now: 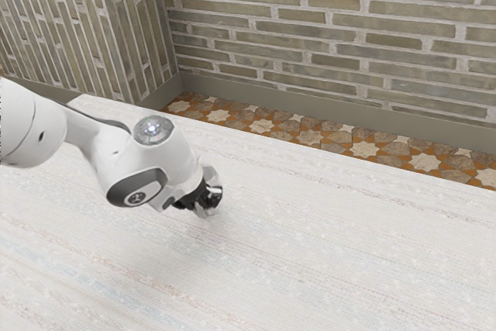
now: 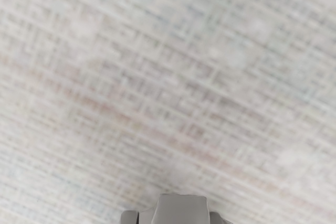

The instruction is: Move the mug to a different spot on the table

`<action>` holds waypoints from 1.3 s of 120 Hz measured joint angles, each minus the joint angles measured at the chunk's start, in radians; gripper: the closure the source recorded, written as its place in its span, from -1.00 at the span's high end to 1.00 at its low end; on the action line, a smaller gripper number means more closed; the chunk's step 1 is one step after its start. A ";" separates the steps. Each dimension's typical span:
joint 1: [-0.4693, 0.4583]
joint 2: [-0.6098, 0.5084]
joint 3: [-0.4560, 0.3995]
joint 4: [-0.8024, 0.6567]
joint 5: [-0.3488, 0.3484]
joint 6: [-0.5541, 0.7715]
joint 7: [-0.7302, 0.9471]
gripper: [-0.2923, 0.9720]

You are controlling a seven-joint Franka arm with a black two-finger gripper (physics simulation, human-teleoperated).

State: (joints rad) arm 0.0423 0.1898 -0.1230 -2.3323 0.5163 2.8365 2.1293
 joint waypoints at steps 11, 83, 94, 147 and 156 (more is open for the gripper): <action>0.000 0.011 0.000 0.001 0.006 0.003 -0.027 -0.53; -0.001 -0.008 0.000 -0.006 0.006 -0.002 -0.138 0.36; -0.001 -0.042 0.000 -0.020 0.005 -0.003 -0.151 0.42; -0.019 -0.365 -0.101 -0.009 -0.203 -0.174 -0.252 0.52; 0.008 -0.355 -0.101 0.106 -0.326 -0.312 -0.293 0.53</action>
State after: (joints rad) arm 0.0506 -0.1647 -0.2245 -2.2261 0.1907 2.5243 1.8367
